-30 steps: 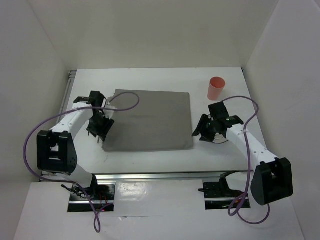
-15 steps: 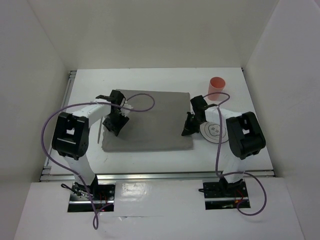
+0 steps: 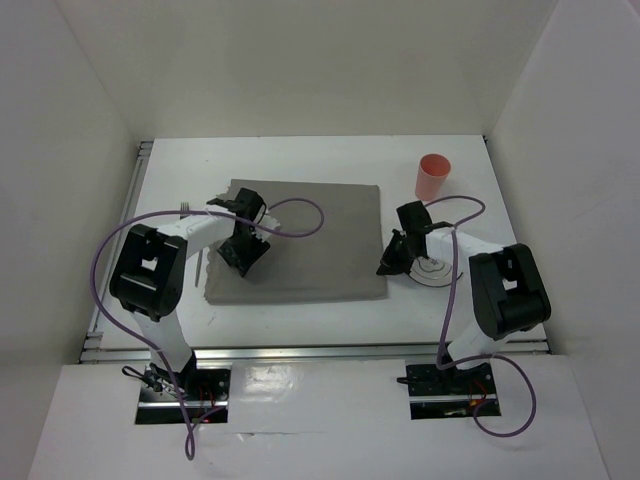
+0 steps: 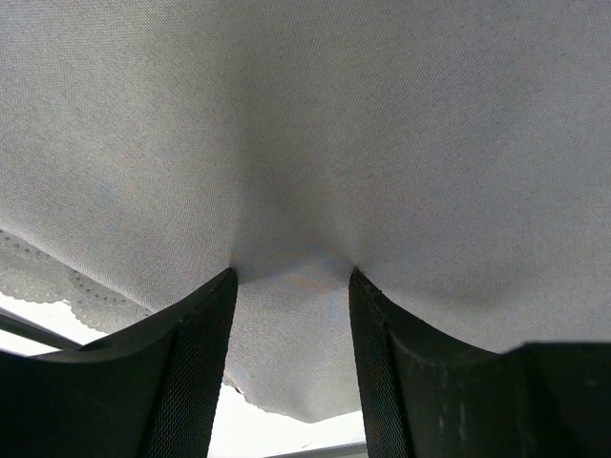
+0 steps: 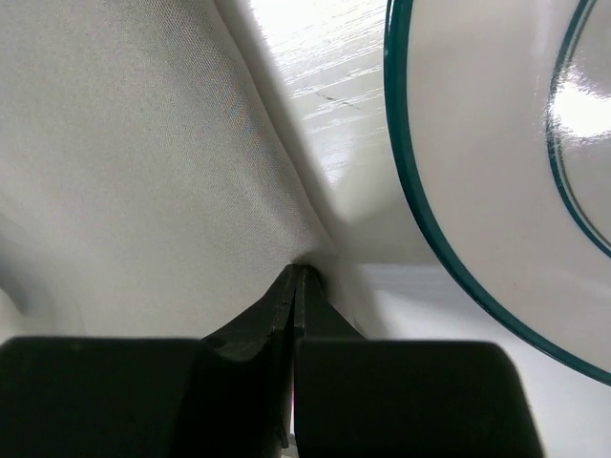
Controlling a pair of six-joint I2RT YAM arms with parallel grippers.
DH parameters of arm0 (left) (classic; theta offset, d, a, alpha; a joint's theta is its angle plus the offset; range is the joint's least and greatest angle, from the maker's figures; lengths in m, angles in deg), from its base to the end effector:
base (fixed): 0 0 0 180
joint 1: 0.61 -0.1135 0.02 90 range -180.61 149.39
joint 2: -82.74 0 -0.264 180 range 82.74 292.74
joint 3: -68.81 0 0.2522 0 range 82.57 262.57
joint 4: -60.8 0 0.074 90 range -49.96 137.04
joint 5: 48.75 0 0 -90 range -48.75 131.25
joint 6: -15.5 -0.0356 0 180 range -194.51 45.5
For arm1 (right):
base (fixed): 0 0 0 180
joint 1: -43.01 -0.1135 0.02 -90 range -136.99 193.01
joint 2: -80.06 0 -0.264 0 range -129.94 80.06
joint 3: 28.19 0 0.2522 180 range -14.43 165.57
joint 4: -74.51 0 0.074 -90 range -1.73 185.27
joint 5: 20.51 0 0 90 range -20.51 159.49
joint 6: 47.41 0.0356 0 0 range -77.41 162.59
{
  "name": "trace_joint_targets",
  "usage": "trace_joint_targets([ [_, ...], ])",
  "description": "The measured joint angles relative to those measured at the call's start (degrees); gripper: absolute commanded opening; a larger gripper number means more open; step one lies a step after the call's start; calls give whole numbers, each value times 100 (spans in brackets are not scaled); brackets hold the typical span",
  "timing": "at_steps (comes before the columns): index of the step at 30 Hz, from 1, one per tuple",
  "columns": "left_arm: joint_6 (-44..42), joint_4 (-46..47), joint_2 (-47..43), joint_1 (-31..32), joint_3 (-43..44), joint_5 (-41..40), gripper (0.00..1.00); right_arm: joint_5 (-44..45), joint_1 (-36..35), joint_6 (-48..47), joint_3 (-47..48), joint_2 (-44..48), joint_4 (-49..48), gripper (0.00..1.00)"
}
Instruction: Set the dinner table for one person
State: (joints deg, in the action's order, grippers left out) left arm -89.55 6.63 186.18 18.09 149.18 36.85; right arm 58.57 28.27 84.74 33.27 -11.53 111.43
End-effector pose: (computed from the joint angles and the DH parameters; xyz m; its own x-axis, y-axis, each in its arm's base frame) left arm 0.3206 -0.1056 0.1647 -0.8133 0.5486 -0.1939 0.5331 0.8361 0.1296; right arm 0.2767 0.0798 0.1505 -0.8758 0.4509 -0.1720 0.3594 0.8473 0.3910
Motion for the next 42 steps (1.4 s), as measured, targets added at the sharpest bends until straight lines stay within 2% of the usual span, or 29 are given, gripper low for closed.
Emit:
trace_joint_targets([
  [5,9,-2,0,-13,0,96,58,17,59,-39,7,7,15,0],
  [6,15,-4,0,-13,0,114,58,17,68,-72,28,7,42,9],
  [7,20,-11,-2,-13,4,131,59,20,70,-116,57,7,68,23],
  [8,28,-13,-13,-13,4,166,59,39,68,-155,105,7,120,42],
  [9,35,-20,-35,-20,4,216,60,85,61,-184,168,9,181,53],
  [10,39,-46,-72,-63,15,280,60,160,39,-264,245,31,273,59],
  [14,85,-223,-501,-284,205,496,62,442,-2,-527,396,354,651,64],
  [19,225,-195,-1158,-772,485,575,63,212,-11,-691,74,817,632,62],
  [21,308,-181,-1274,-988,494,577,63,-68,-13,-752,-199,824,496,55],
  [22,334,-179,-1292,-1086,494,581,63,-195,-13,-765,-323,776,420,46],
  [27,367,-168,-1294,-1827,494,667,64,-507,-37,-774,-518,492,201,45],
  [28,356,-155,-1294,-1969,494,625,64,-549,-44,-778,-518,481,133,41],
  [29,348,-146,-1294,-2057,492,570,64,-564,-50,-791,-518,452,85,32],
  [30,341,-140,-1294,-2133,490,529,64,-588,-50,-815,-518,415,37,12],
  [31,339,-125,-1294,-2173,483,507,64,-614,-50,-809,-518,369,-13,5],
  [33,332,-101,-1294,-2238,444,492,64,-658,-50,-765,-518,321,-76,0],
  [42,323,-83,-1307,-2404,208,678,64,-516,-22,-522,-802,588,-308,0],
])
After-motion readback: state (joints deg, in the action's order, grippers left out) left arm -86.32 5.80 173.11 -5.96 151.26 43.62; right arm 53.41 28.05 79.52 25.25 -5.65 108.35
